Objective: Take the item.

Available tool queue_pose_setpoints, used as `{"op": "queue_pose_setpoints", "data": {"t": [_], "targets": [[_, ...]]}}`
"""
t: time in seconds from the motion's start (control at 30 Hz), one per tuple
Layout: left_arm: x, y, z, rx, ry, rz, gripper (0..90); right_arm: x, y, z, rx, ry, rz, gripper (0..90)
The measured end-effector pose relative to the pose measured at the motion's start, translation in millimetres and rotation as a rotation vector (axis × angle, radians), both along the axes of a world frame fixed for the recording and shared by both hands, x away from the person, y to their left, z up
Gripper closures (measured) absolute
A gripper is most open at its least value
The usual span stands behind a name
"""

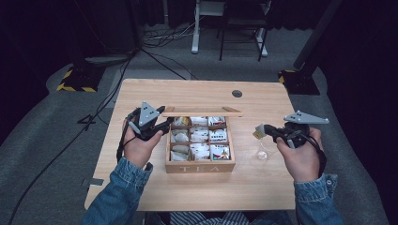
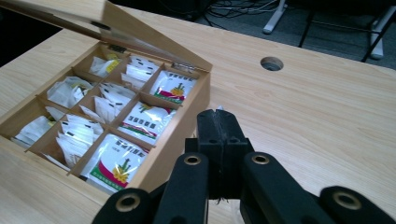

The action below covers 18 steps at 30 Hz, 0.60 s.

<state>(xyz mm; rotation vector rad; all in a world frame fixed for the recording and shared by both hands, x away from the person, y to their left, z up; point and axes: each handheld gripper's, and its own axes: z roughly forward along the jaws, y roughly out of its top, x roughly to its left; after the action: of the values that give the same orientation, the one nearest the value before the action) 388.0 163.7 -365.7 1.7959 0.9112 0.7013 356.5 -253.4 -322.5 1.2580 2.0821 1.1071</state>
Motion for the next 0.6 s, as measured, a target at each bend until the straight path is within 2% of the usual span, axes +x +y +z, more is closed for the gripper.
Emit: {"op": "queue_pose_setpoints", "data": {"t": [0.43,0.6], "targets": [[-0.3,-0.1,-0.1,0.002,0.001,0.001,53.8,-0.2,-27.1,-5.7,-0.023,0.029,-0.063,90.0],[-0.2,-0.2,-0.1,0.002,0.0,0.002,53.8,3.1,-35.8,-16.4,-0.035,0.07,-0.089,90.0]]}}
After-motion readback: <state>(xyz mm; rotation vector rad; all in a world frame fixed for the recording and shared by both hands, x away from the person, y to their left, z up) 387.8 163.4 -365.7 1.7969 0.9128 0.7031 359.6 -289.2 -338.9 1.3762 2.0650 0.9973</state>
